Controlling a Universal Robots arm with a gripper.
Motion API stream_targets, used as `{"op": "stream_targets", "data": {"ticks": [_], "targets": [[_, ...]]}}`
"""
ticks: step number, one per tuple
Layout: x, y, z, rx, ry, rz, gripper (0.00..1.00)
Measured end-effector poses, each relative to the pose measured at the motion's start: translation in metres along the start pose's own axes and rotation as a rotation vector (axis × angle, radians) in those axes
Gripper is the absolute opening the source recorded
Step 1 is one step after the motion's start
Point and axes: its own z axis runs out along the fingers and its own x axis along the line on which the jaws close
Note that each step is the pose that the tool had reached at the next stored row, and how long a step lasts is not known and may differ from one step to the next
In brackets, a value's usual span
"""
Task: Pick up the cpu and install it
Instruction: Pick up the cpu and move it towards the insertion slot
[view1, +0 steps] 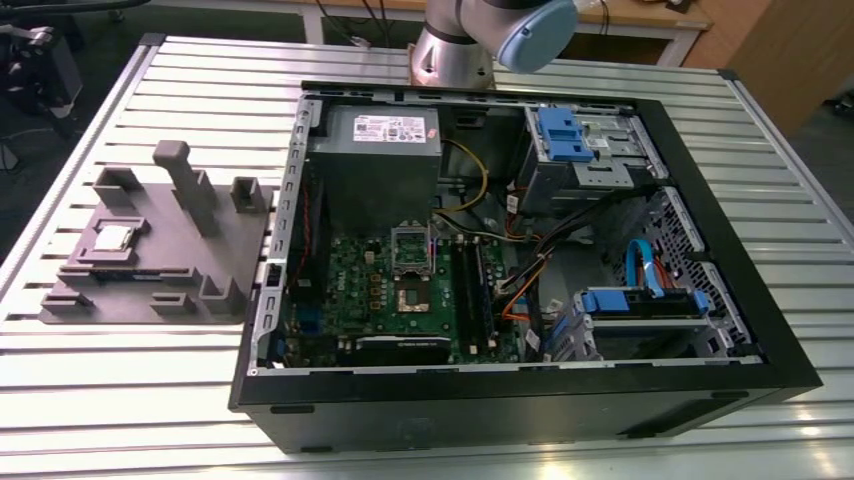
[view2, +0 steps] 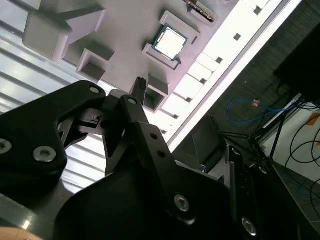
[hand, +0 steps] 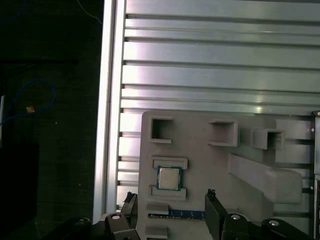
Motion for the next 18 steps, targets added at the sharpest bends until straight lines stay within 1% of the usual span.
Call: {"op": "stream_targets", "data": {"ticks": [8, 18], "targets": [[0.0, -0.0001, 0.0018, -0.0001, -0.0001, 0.0, 0.65], [-0.0001, -0.0003, 0.0078, 0.0, 0.0, 0.0, 0.65]]}}
